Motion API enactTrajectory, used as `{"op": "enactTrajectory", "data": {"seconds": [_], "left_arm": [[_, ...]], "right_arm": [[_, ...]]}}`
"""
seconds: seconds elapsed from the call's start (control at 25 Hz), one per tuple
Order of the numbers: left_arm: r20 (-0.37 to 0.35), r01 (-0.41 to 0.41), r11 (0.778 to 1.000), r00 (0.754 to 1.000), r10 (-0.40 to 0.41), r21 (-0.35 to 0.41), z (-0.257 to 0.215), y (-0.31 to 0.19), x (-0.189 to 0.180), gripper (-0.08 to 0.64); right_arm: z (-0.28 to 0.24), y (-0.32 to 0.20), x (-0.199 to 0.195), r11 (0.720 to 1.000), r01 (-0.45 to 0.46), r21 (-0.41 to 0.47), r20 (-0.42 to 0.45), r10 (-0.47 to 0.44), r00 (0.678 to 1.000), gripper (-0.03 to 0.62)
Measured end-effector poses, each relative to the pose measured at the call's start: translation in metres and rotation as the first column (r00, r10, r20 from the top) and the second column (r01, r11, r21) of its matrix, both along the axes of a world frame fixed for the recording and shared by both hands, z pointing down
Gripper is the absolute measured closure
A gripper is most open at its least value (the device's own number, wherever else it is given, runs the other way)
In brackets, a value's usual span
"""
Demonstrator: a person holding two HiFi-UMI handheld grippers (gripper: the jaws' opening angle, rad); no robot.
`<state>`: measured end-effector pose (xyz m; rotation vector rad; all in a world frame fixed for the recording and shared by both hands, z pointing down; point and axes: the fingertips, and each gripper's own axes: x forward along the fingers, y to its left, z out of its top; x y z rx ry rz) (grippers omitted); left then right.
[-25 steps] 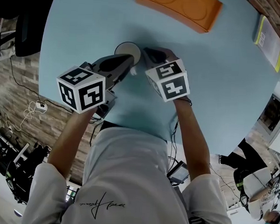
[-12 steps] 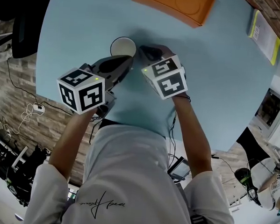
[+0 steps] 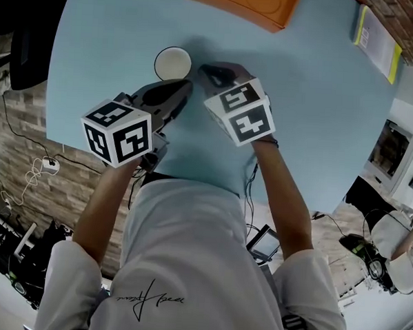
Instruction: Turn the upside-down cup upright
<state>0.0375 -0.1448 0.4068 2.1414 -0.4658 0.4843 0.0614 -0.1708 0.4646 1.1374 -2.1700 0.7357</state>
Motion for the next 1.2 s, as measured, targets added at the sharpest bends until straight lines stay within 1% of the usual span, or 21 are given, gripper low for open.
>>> {"op": "enactTrajectory", "data": {"seconds": [0.28, 0.52, 0.72, 1.04, 1.2], "left_arm": [[-0.029, 0.012, 1.000, 1.000, -0.011, 0.020, -0.011, 0.007, -0.007, 0.549], [-0.052, 0.042, 0.999, 0.998, -0.041, 0.022, -0.019, 0.019, -0.017, 0.549], [-0.066, 0.073, 0.997, 0.995, -0.071, 0.023, -0.025, 0.032, -0.026, 0.549], [-0.136, 0.156, 0.988, 0.979, -0.153, 0.012, -0.042, 0.051, -0.038, 0.549], [-0.166, 0.201, 0.979, 0.967, -0.194, 0.024, -0.053, 0.065, -0.041, 0.550]], "right_arm": [[-0.022, 0.011, -0.008, 1.000, 0.003, 0.028, -0.006, -0.003, 1.000, 0.571], [-0.036, 0.028, -0.023, 0.999, 0.010, 0.031, 0.034, -0.011, 0.999, 0.571], [-0.053, 0.043, -0.034, 0.998, 0.024, 0.054, 0.048, -0.026, 0.999, 0.571], [-0.081, 0.068, -0.039, 0.996, 0.008, 0.093, 0.115, -0.019, 0.993, 0.571], [-0.098, 0.085, -0.036, 0.992, -0.005, 0.127, 0.126, -0.011, 0.992, 0.571]]}}
